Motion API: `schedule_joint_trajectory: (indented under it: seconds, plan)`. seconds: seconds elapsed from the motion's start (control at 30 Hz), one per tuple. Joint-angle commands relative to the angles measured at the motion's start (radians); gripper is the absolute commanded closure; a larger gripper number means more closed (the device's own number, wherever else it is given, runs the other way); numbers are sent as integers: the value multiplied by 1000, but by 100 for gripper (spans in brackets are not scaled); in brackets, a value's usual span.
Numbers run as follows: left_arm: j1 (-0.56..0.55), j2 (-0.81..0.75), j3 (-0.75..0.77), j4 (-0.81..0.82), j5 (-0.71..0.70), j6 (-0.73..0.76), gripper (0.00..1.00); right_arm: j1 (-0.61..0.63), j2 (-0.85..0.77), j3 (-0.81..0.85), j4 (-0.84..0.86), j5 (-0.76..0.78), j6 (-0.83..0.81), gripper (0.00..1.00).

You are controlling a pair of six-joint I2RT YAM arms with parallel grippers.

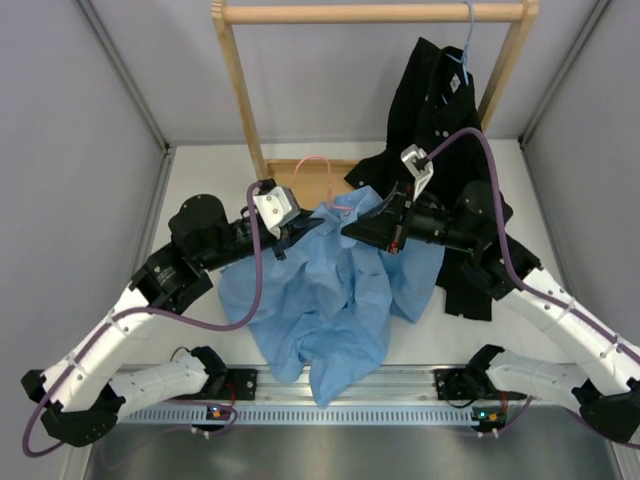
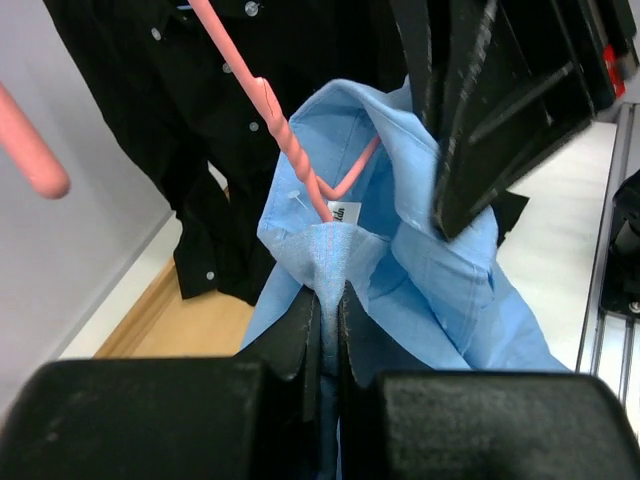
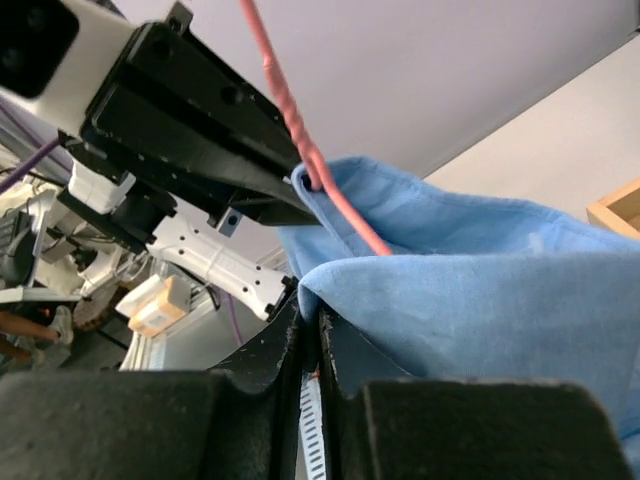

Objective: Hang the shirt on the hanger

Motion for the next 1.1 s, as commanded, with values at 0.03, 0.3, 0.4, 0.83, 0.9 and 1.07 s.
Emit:
schedule_joint_trajectory:
  seconds: [0.03, 0.3, 0.4, 0.83, 0.9, 1.07]
  plan:
    - [1, 26, -12, 221, 7, -46, 100, 18, -39, -135, 6, 16, -46, 87]
    - [2, 49, -38, 285, -57, -78, 100, 18, -194, -243, -213, 105, -167, 58]
    - [4, 49, -49, 279, -59, -70, 100, 16, -283, -210, -348, 194, -226, 48]
    - [6, 107, -34, 197, 325, -47, 100, 16, -214, 197, -637, 242, -528, 28]
    - [4, 128, -30, 196, 377, -59, 100, 16, -163, 261, -635, 131, -597, 30]
    - [6, 181, 5, 159, 547, -55, 100, 16, -28, 354, -600, -11, -665, 36]
